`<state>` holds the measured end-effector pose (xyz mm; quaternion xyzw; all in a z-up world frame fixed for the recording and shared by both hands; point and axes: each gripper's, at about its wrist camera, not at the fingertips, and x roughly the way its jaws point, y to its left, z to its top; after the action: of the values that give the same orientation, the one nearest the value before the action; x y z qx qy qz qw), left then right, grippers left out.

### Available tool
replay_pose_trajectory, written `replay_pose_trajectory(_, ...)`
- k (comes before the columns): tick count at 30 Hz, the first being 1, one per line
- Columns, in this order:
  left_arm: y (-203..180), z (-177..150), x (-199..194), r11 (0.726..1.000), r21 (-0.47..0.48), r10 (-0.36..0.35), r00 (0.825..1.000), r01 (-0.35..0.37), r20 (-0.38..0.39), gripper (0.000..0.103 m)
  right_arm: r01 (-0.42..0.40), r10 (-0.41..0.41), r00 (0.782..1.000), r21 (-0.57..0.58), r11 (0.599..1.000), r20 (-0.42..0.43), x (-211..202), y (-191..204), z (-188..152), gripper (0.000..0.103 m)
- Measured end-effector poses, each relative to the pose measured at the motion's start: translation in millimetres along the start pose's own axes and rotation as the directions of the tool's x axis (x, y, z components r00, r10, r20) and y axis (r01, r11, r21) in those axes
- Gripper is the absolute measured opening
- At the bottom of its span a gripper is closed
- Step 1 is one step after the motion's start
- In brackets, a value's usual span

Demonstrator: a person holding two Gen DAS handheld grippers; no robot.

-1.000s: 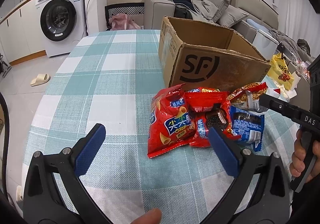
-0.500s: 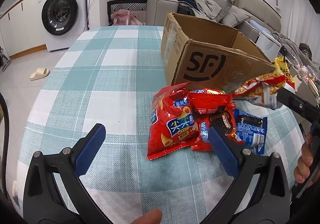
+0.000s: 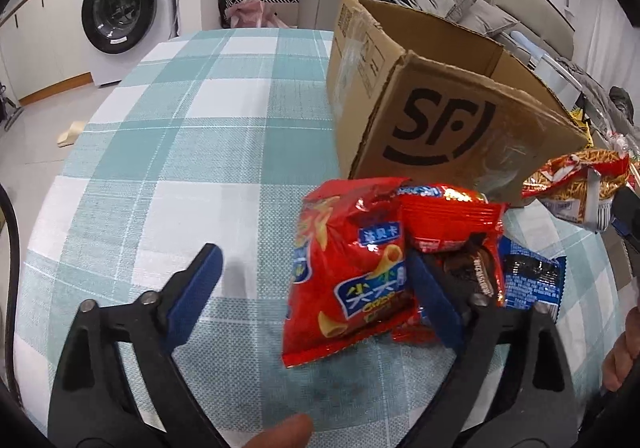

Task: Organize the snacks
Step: 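Grasp the white noodle bag with the right tool while the left tool grasps the red chip bag, then lift both held bags and carry them over the cardboard box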

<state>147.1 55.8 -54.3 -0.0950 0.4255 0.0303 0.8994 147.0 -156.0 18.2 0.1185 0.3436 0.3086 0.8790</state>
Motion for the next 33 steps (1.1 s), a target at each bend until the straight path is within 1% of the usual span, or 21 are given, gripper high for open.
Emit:
replay_pose_trajectory(1,-0.6,0.0,1.0,1.0,0.002,-0.014,1.0,0.014,-0.004,0.079,0.002,-0.002,1.0,0.001,1.0,0.003,-0.5,-0.7,0.3,0.051)
replay_pose_trajectory(2,-1.1,0.0,1.7,1.0,0.003,-0.031,0.999,0.031,-0.008,0.07,0.003,-0.003,1.0,0.003,1.0,0.004,-1.1,-1.4,0.5,0.051)
replay_pose_trajectory(3,-1.7,-0.1,2.3,0.999,0.004,-0.053,0.998,0.053,-0.014,0.058,0.002,-0.002,1.0,0.006,1.0,0.005,-2.0,-2.4,0.6,0.051)
replay_pose_trajectory(4,-2.7,0.0,2.6,0.997,0.006,-0.077,0.997,0.077,-0.02,0.053,0.002,-0.003,1.0,0.009,1.0,0.008,-3.0,-2.9,0.8,0.051)
replay_pose_trajectory(6,-5.6,-1.2,0.0,0.997,0.024,-0.079,0.997,0.079,-0.005,0.045,0.002,-0.002,1.0,0.007,1.0,0.009,-4.3,-2.3,1.6,0.051)
replay_pose_trajectory(9,-7.4,-2.7,-5.6,0.996,0.04,-0.078,0.997,0.077,0.019,0.039,0.003,-0.003,1.0,0.008,1.0,0.018,-7.4,-1.6,2.7,0.051)
replay_pose_trajectory(16,0.8,-4.6,-25.7,0.997,0.017,-0.077,0.995,0.076,0.063,0.038,0.013,-0.014,0.999,0.013,1.0,0.039,-14.9,-0.3,4.7,0.051)
replay_pose_trajectory(21,3.0,-5.3,-52.0,0.997,0.021,-0.069,0.991,0.067,0.11,0.038,0.012,-0.012,0.998,0.005,1.0,0.06,-22.7,4.1,7.6,0.051)
replay_pose_trajectory(27,-3.9,3.4,-82.9,0.996,0.044,-0.088,0.981,0.081,0.176,0.039,0.007,-0.006,0.996,-0.005,1.0,0.085,-33.8,9.5,11.4,0.051)
replay_pose_trajectory(33,-18.2,13.0,-111.2,0.994,0.068,-0.102,0.969,0.089,0.223,0.039,0.005,-0.003,0.994,-0.011,1.0,0.11,-46.5,13.0,16.1,0.051)
